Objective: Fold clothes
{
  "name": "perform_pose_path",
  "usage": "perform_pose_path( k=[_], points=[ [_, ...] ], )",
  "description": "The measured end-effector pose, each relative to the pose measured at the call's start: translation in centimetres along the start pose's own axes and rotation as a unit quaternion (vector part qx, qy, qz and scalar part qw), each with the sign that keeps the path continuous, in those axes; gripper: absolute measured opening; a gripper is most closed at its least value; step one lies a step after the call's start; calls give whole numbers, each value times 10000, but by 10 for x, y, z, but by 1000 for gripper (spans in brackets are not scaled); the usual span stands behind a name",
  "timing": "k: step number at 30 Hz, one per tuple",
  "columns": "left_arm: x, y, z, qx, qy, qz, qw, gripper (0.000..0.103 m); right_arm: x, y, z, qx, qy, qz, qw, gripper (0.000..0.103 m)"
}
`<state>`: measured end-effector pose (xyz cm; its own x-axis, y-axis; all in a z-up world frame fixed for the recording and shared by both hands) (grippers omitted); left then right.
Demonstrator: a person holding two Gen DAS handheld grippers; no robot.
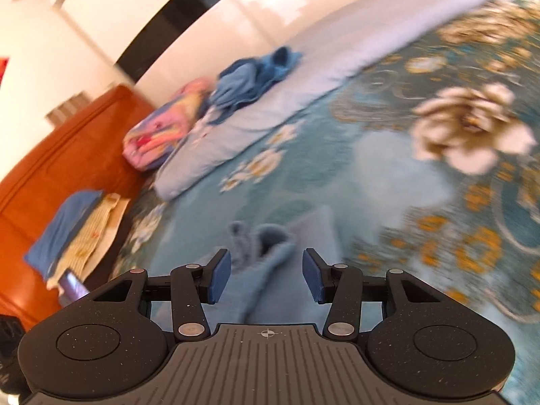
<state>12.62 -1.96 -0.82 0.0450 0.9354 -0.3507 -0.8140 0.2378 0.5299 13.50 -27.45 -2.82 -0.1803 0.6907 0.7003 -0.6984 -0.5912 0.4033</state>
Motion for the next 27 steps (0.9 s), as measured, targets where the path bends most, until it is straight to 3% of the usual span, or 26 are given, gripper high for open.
perform_pose_path(
  k=[4, 10, 19, 21, 22, 23, 27],
  points=[
    [47, 2, 10, -5, 526, 467, 9975, 60, 36, -34, 6, 307, 543, 209, 9978, 43],
    [77, 8, 12, 0, 704, 648, 9954, 60, 25, -64, -8, 867, 957, -462, 9905, 43],
    [80, 1, 6, 141, 822, 529, 9951, 60, 16, -79, -17, 1047, 359, -382, 9931, 45],
    [82, 4, 6, 115, 854, 528, 9949, 60, 14, -81, -18, 1073, 223, -341, 9934, 37],
    [84, 5, 6, 110, 874, 543, 9946, 61, 15, -80, -17, 1045, 145, -249, 9941, 20],
    [86, 6, 5, 111, 899, 565, 9943, 61, 17, -78, -17, 1016, 68, -157, 9947, 12],
    [90, 7, 1, 184, 1037, 519, 9931, 61, 33, -59, -9, 740, 155, 261, 9968, 9]
  ],
)
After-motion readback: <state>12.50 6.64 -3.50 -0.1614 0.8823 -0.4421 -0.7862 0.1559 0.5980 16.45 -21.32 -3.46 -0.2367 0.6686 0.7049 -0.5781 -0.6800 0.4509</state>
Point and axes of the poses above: each gripper's, at about its wrist camera, not at the fingertips, and y roughly against the way its jaws point, x to its left, z to its top, the point moved 9 cm from there along -y, roughly the way its jaws point, and after that the axes turned 10 degrees about z, right-handed, at the moved point
